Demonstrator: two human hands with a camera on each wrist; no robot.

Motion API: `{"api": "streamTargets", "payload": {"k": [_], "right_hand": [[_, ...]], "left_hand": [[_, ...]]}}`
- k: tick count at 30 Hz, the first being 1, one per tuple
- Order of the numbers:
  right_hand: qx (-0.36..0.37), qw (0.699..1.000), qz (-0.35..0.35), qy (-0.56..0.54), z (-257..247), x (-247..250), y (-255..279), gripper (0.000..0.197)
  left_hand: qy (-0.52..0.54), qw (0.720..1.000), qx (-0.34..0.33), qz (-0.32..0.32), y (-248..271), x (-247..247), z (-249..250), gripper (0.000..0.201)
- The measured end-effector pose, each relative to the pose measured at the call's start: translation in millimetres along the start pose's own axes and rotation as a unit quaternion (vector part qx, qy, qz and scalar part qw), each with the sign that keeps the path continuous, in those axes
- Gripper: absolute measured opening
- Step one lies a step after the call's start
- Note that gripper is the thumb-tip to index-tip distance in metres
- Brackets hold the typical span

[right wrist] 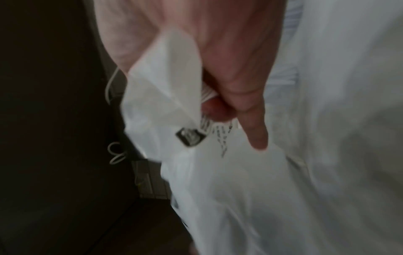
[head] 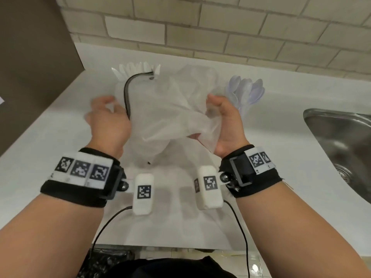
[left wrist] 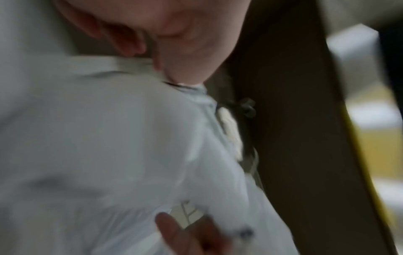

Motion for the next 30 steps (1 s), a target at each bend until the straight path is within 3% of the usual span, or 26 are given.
{"api": "streamTargets", "payload": {"k": [1,3,5,6,8,9,11,13,15,17,18,20,22,23,24,26,28,30], "right_hand": [[0.027,1.000,0.014,-0.002,-0.5,-0.5,-2.3,0.061],[0.073,0.996,0.046,0.008,-0.8,-1.4,-4.5,0.046],[0.082,0.993,0.053,0.059,-0.6,-7.2,-1.5,0.019],[0.073,0.993,0.039,0.086,0.2,-11.2,0.7,0.010],[0.056,0.992,-0.009,0.111,3.0,-19.7,6.7,0.014],[0.048,0.992,-0.036,0.107,4.2,-23.4,9.9,0.015],[0.029,0.993,-0.044,0.101,4.7,-25.1,12.5,0.016],[0.025,0.994,0.011,0.109,3.4,-20.9,9.0,0.015],[0.051,0.979,0.127,0.153,0.3,-11.1,4.3,0.020],[0.091,0.922,0.258,0.274,-5.4,-1.2,3.8,0.015],[0.115,0.896,0.287,0.317,-7.9,-0.8,6.7,0.017],[0.154,0.880,0.224,0.390,-12.4,-9.1,12.8,0.046],[0.154,0.864,0.077,0.472,-11.7,-27.3,20.9,0.080],[0.140,0.841,0.015,0.523,-8.9,-34.9,23.0,0.095],[0.124,0.809,-0.018,0.574,-5.3,-39.4,23.1,0.105],[0.098,0.759,-0.018,0.644,1.0,-40.8,20.4,0.114],[0.101,0.748,0.007,0.656,7.0,-38.7,17.1,0.107],[0.132,0.762,0.042,0.633,9.9,-35.3,12.2,0.074]], "left_hand": [[0.001,0.998,-0.069,0.001,3.8,0.6,6.3,0.043],[0.027,0.983,-0.135,-0.124,11.0,-3.6,13.8,0.074],[-0.050,0.953,-0.134,-0.268,11.6,-12.4,11.1,0.125],[-0.096,0.935,-0.133,-0.313,10.1,-17.4,5.9,0.141],[-0.138,0.911,-0.131,-0.365,12.8,-25.1,5.5,0.150],[-0.125,0.901,-0.132,-0.393,13.5,-27.5,6.1,0.144],[-0.113,0.875,-0.123,-0.455,18.2,-26.5,8.6,0.097],[-0.147,0.873,-0.116,-0.451,21.9,-22.8,10.2,0.054],[-0.157,0.914,-0.111,-0.357,19.6,-18.7,10.1,0.036],[-0.193,0.948,-0.137,-0.214,13.5,-13.3,10.9,0.017],[-0.224,0.949,-0.158,-0.155,12.2,-11.0,13.5,0.015],[-0.247,0.944,-0.195,-0.098,13.0,-8.8,18.2,0.024],[-0.230,0.940,-0.219,-0.122,17.9,-12.0,20.9,0.016],[-0.219,0.940,-0.216,-0.149,20.6,-15.6,21.7,0.009],[-0.188,0.944,-0.200,-0.182,23.6,-18.4,21.9,0.005],[-0.033,0.956,-0.102,-0.273,32.8,-21.7,24.2,0.024],[0.152,0.918,0.013,-0.366,37.5,-21.6,24.4,0.036],[0.250,0.872,0.068,-0.415,38.8,-19.8,21.1,0.041]]}}
Point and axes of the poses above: each hand's wrist, its own y-axis away from the middle knuckle, its own x-axis out of the back of the hand, z = x × y, the point moved 2 cm from there along -y, towards the middle knuckle, and after that the axes turned 12 degrees about y, right-handed, at the moved point
